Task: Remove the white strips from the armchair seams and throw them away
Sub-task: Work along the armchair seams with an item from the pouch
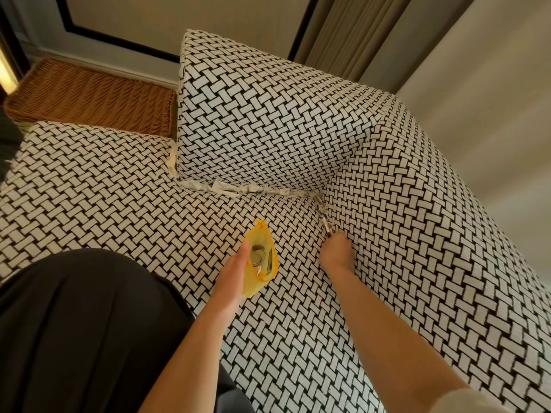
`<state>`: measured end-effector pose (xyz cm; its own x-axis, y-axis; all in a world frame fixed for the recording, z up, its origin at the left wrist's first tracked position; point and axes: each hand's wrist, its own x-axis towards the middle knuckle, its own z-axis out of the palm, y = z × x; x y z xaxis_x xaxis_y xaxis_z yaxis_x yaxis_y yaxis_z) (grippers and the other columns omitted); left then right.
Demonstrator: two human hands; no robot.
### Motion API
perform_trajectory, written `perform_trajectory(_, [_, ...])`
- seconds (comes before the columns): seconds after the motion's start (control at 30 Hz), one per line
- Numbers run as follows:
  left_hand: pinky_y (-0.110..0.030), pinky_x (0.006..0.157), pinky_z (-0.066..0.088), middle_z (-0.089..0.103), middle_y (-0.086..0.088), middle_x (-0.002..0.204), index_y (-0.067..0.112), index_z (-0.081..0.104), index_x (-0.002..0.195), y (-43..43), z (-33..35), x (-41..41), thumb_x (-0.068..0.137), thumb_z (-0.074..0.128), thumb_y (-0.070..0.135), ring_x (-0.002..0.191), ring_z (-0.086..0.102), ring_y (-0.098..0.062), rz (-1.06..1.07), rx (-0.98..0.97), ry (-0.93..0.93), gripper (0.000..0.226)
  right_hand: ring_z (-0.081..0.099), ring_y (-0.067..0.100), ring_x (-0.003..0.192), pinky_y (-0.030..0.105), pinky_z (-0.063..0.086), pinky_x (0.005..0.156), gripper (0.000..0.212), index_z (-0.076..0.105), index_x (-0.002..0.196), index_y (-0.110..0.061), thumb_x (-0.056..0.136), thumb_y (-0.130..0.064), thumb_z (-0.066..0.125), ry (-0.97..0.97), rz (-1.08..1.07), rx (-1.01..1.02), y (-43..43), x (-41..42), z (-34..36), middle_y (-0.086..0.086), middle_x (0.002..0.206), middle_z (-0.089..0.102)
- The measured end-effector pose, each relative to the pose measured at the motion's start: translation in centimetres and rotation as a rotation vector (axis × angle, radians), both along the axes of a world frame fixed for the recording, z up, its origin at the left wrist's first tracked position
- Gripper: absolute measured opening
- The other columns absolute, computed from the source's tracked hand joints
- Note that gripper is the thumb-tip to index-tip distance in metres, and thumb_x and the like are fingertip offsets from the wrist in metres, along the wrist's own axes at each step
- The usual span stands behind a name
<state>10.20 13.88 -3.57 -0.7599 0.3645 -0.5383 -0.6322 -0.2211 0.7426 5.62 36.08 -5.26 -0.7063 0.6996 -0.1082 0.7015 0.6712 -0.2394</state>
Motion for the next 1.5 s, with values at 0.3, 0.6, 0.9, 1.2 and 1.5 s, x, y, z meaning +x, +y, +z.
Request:
perform_trajectory(0.3, [-0.040, 0.096, 0.040, 0.050, -0.005, 0.131, 0.022, 0.040, 0.136, -0.1, 0.1, 0.0, 0.064, 0.035, 0.069, 0.117, 0.048, -0.023, -0.001, -0.027, -0.008, 0.086, 0.055, 0.023, 0.071, 0.028, 0.042, 0.057, 0.032, 0.060, 0.103, -0.003, 0.097, -0.027, 0.041, -0.161, 0.103, 0.028, 1.7, 0.9, -0.2, 0.008, 0.084, 0.058])
perform_trajectory(0.6, [-0.048, 0.106, 0.036, 0.049, -0.008, 0.135, 0.022, 0.040, 0.137, -0.1, 0.2, 0.1, 0.061, 0.038, 0.071, 0.123, 0.047, -0.026, 0.014, -0.031, -0.002, 0.090, 0.054, 0.022, 0.079, 0.029, 0.043, 0.063, 0.024, 0.054, 0.111, -0.008, 0.097, -0.018, 0.037, -0.226, 0.190, 0.084, 1.3, 0.8, 0.8, 0.008, 0.096, 0.060])
perform_trajectory(0.9, [-0.042, 0.101, 0.038, 0.049, -0.008, 0.134, 0.021, 0.040, 0.137, -0.1, 0.3, 0.2, 0.064, 0.035, 0.069, 0.120, 0.048, -0.024, 0.009, -0.031, -0.003, 0.088, 0.062, 0.027, 0.080, 0.034, 0.049, 0.060, 0.021, 0.049, 0.114, -0.003, 0.094, -0.004, 0.041, -0.102, 0.192, 0.253, 0.2, 1.2, 0.8, 0.013, 0.093, 0.064])
perform_trajectory(1.2, [-0.040, 0.091, 0.043, 0.055, -0.001, 0.118, 0.035, 0.050, 0.104, 0.1, 0.5, -0.2, 0.070, 0.034, 0.069, 0.110, 0.052, -0.022, -0.035, -0.067, 0.030, 0.052, 0.036, 0.005, 0.047, 0.018, 0.031, 0.043, 0.020, 0.056, 0.090, -0.009, 0.098, -0.021, 0.042, 0.453, 0.328, -0.324, -5.9, 1.0, 5.8, -0.005, 0.062, 0.050])
perform_trajectory(1.5, [-0.036, 0.082, 0.047, 0.055, -0.005, 0.121, 0.026, 0.047, 0.119, 0.2, 0.1, -0.3, 0.065, 0.034, 0.071, 0.109, 0.055, -0.022, -0.059, -0.075, 0.079, 0.071, 0.033, 0.002, 0.042, 0.013, 0.028, 0.040, 0.013, 0.063, 0.090, -0.019, 0.093, -0.016, 0.051, 0.491, 0.488, -0.472, -7.5, 2.1, 7.8, -0.002, 0.059, 0.050])
